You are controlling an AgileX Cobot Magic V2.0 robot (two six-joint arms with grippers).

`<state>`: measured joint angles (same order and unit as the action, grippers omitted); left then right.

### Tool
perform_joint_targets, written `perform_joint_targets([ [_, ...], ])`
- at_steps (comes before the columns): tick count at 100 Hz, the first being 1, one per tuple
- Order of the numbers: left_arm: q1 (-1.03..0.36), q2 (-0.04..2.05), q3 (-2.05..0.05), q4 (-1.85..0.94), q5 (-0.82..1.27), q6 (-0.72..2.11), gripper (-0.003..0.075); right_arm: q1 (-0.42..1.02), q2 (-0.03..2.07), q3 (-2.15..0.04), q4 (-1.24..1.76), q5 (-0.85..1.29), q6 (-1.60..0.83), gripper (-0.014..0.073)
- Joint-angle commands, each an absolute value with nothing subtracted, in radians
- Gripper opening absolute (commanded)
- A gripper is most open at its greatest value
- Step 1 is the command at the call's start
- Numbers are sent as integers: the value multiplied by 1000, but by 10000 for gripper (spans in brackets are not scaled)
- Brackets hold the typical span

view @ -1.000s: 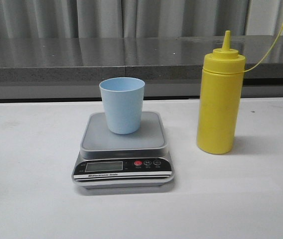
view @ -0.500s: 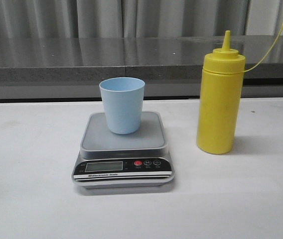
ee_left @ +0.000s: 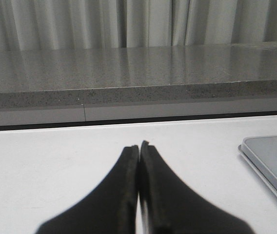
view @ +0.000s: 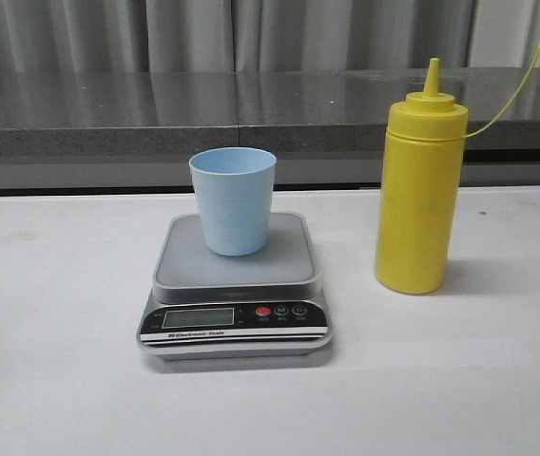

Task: Pour seasoning into cup on scale with both arms

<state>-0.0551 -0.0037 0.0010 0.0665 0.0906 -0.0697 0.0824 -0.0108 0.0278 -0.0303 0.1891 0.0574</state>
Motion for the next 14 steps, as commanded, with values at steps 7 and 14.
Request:
perform_joint_targets([
  [7, -53, -33, 41, 68, 11, -76, -20, 75, -30, 6, -32, 107, 58, -67],
  [14, -53, -33, 41, 68, 11, -76, -20, 75, -30, 6, -32, 107, 58, -67],
])
